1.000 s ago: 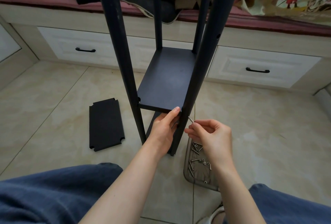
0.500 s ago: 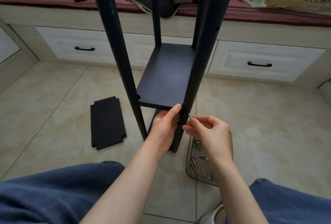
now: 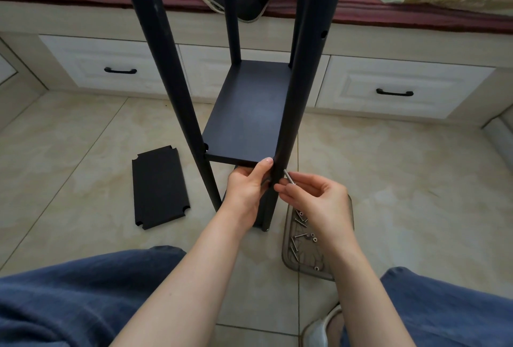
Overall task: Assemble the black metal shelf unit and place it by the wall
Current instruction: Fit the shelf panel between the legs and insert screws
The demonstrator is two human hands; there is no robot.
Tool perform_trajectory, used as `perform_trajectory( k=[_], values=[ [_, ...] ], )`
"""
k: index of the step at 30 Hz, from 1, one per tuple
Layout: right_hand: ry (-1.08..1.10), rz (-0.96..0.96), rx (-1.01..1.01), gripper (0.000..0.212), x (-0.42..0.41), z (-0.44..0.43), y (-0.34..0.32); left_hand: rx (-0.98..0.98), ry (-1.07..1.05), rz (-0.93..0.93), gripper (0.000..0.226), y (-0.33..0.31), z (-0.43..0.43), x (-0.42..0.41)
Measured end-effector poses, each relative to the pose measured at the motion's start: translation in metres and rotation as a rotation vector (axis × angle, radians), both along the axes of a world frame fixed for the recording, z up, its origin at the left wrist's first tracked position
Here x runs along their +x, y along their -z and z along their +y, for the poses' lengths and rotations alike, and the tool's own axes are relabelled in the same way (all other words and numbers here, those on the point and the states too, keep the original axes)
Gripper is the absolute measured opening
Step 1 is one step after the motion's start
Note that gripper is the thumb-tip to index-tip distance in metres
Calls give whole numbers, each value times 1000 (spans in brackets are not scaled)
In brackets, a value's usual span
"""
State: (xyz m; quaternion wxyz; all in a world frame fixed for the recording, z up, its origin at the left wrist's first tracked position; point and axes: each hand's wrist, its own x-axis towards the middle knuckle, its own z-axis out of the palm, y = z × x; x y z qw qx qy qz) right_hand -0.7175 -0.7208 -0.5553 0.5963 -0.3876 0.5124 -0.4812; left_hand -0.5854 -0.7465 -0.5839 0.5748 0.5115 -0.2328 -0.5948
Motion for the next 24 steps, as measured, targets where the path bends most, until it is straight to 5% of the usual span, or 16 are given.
perform_trajectory(
  k=[24],
  values=[
    [100,197,-110,7,4,-11,7,-69,102,87,21,6,-2,-1]
  ],
)
